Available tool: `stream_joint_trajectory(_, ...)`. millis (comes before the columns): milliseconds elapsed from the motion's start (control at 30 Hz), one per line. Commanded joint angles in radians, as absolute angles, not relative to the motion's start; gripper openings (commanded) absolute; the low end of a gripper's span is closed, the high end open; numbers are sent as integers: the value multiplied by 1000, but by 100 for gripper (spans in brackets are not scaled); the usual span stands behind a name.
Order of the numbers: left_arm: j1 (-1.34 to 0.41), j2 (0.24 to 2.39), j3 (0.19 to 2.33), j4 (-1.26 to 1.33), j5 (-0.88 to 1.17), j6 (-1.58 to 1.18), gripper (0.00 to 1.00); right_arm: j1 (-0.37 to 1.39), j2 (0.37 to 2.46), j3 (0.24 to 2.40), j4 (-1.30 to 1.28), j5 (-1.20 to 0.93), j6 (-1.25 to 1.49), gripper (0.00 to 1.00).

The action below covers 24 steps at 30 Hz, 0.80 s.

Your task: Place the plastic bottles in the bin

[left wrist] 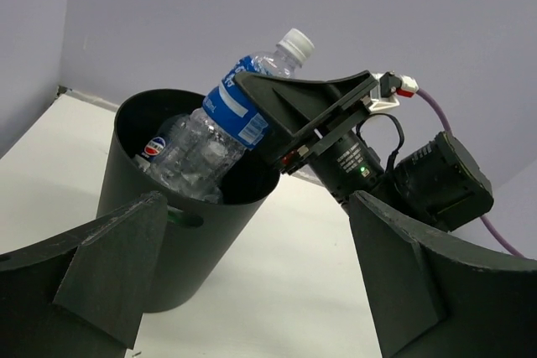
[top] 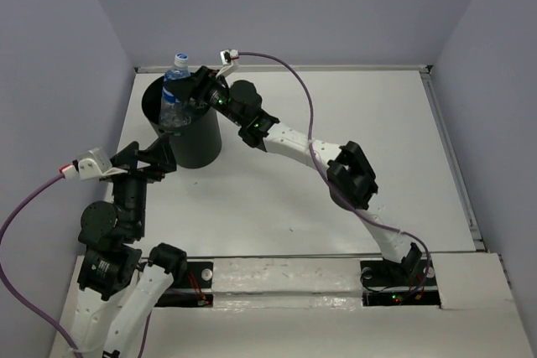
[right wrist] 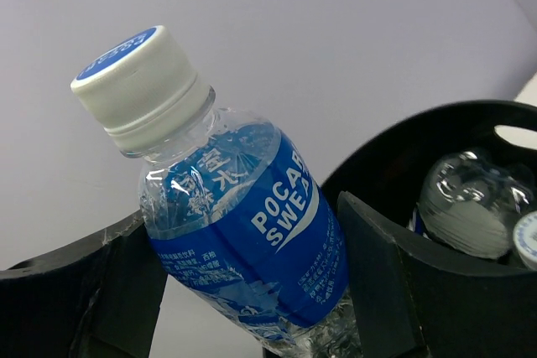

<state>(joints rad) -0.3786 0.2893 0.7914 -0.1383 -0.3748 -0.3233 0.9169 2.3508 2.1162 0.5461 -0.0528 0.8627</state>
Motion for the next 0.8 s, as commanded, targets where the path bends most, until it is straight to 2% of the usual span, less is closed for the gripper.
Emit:
stream_joint_trajectory(0, -367, 284, 784, -74, -382, -313, 99, 920, 2371, 2262, 608, -115, 885, 55)
stream_joint_trajectory(100, -359, 285, 787, -75, -382, -313, 99, 920, 2387, 2345, 574, -95, 887, 55)
stream_joint_trajectory(433, -357, 288, 784, -75, -377, -314, 99, 920, 2422, 2223, 563, -20, 911, 57)
stream_joint_trajectory(467, -356, 288, 785, -74, -376, -313, 99, 920, 2427, 2226, 557, -24, 911, 59)
stream_joint_trajectory(567, -354, 290, 784, -77, -376, -313, 99, 920, 2441, 2273, 477, -44, 868, 83)
stream_joint_trajectory(600, -351, 293, 784, -75, -377, -314, 99, 920, 2438, 2298, 433, -44, 852, 94)
stream_joint_trajectory(667, -348, 293, 787, -75, -377, -314, 99, 920, 2427, 2304, 404, -38, 819, 100)
stream_joint_trajectory(767, -345, 293, 787, -77, -380, -314, 99, 920, 2364, 2243, 370, -6, 752, 100)
